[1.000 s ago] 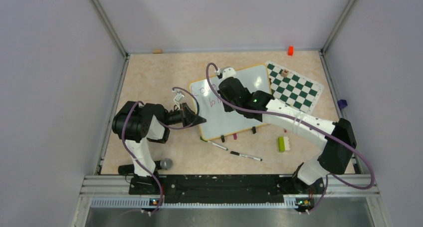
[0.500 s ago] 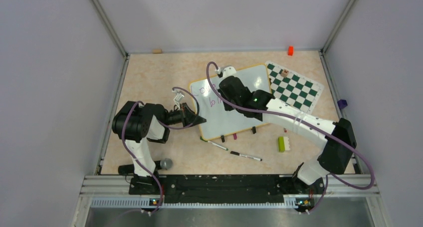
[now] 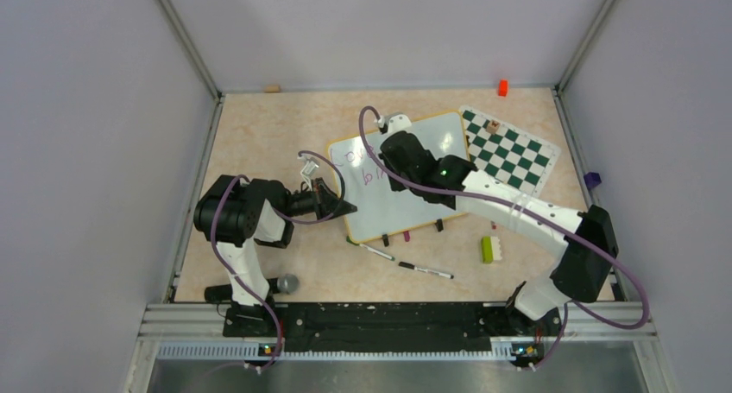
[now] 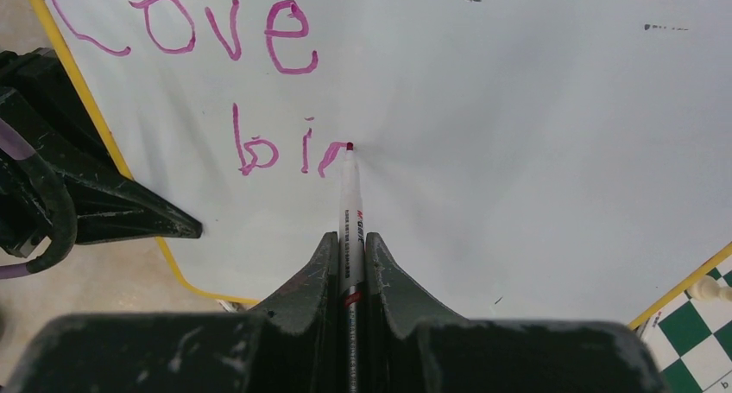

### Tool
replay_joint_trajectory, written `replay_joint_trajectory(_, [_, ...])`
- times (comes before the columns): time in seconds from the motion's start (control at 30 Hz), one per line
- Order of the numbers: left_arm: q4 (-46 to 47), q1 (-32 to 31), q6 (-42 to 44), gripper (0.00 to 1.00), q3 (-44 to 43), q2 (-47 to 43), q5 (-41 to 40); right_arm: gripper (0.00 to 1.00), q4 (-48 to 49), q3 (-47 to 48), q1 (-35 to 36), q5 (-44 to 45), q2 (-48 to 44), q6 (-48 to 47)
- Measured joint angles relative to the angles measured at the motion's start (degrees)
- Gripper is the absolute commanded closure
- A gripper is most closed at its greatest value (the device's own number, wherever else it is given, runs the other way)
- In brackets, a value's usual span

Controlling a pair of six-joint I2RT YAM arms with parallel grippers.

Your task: Write a sentence on the whiteboard

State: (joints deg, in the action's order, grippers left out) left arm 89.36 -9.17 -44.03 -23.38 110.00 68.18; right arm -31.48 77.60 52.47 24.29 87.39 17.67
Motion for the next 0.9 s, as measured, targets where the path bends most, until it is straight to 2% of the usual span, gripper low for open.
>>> replay_joint_trajectory(0.9, [0.1,0.0,0.1,1.00,0.0,0.0,0.1,1.00,-2.1,-2.2,-0.5,-2.6,-1.5,0.2])
